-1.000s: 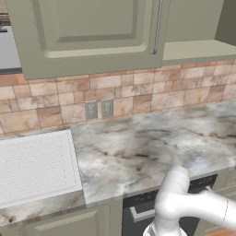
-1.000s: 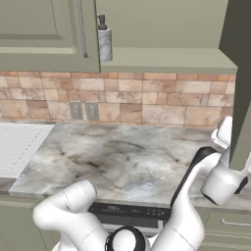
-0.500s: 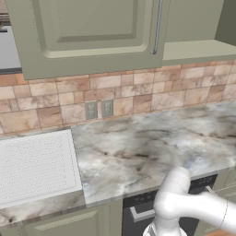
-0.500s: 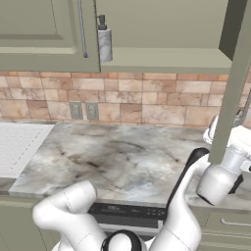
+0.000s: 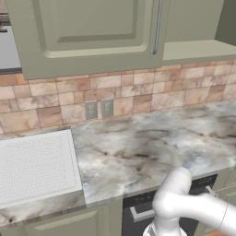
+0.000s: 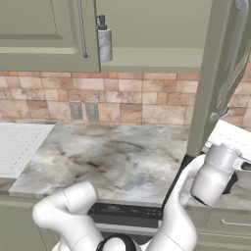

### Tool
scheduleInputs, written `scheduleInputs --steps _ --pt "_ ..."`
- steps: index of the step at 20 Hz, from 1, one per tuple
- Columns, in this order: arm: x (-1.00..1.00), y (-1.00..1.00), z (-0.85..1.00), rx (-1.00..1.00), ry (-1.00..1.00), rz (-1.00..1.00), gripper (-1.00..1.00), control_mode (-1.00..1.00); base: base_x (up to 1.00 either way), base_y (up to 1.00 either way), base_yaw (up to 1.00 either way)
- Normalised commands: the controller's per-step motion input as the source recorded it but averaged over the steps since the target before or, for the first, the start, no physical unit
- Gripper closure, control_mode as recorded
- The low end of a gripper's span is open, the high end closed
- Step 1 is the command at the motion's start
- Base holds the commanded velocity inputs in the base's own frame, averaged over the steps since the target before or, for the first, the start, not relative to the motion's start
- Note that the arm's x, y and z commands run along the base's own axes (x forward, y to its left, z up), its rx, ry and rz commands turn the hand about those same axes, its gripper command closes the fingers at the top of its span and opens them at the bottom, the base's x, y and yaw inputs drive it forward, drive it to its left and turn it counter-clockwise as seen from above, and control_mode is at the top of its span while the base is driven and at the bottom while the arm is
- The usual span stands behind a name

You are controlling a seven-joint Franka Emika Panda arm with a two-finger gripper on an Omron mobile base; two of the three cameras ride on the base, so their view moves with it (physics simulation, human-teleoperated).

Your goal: Pick up the dish brush and soap dispenser from the sink, and place them back in the cabinet, and close the cabinet doors.

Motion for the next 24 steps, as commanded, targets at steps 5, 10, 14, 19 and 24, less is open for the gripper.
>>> scheduleInputs --steps 5,10,14,19,24 --pt "0.02 0.24 0.0 -0.12 -0.09 0.0 -1.0 -1.0 0.0 0.0 0.0" --pt "0.06 0.29 0.0 -0.14 -0.09 -0.01 -1.0 -1.0 0.0 0.0 0.0" --pt "0.09 0.26 0.0 -0.12 -0.08 -0.02 -1.0 -1.0 0.0 0.0 0.0" --pt "0.14 0.24 0.0 -0.12 -0.07 -0.02 -1.0 -1.0 0.0 0.0 0.0" --pt "0.19 0.19 0.0 -0.11 -0.07 -0.04 -1.0 -1.0 0.0 0.0 0.0"
